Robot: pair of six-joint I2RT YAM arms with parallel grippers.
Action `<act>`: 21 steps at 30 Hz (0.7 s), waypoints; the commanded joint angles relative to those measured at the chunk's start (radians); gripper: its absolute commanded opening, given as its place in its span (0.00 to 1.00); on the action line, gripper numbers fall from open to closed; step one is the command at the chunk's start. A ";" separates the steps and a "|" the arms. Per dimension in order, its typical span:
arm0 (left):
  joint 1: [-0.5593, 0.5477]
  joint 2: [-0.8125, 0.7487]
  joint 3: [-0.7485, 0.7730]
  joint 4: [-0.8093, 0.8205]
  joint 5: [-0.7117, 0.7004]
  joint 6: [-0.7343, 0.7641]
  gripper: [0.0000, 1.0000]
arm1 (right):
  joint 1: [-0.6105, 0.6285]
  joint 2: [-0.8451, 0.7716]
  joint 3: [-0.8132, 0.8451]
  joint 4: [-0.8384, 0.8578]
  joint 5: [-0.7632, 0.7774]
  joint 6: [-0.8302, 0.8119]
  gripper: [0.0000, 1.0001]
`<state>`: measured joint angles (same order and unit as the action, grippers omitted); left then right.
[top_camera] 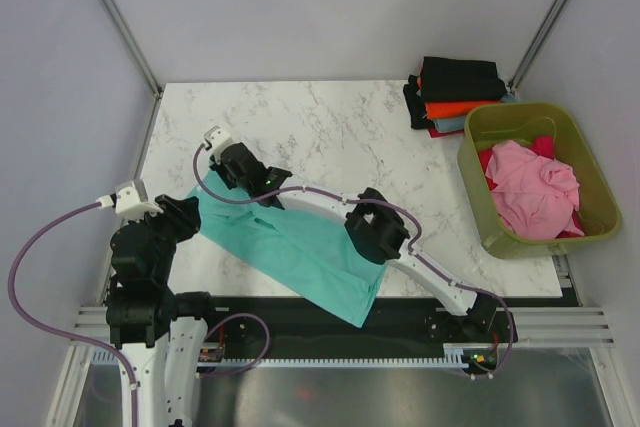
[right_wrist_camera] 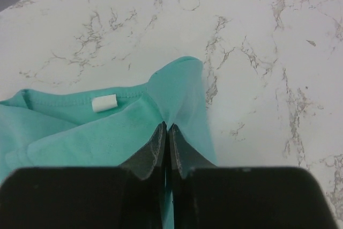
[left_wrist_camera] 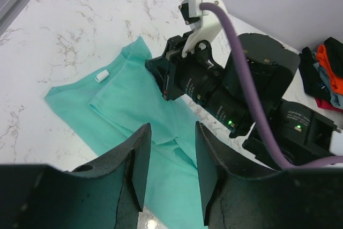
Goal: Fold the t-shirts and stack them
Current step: Fold the tshirt
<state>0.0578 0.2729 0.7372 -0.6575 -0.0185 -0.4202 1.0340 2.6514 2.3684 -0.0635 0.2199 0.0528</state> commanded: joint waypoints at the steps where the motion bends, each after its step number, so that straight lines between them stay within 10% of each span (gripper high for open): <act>1: 0.007 0.005 -0.001 0.018 0.014 0.021 0.46 | -0.022 0.030 0.032 0.125 -0.040 -0.086 0.11; 12: 0.011 0.011 -0.001 0.019 0.014 0.021 0.46 | -0.023 0.006 -0.049 0.137 -0.197 -0.090 0.76; 21: 0.014 0.012 0.004 0.018 0.014 0.023 0.45 | -0.029 -0.123 -0.164 0.139 -0.281 -0.056 0.80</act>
<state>0.0635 0.2741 0.7372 -0.6571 -0.0170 -0.4202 1.0039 2.6339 2.2017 0.0418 0.0143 -0.0219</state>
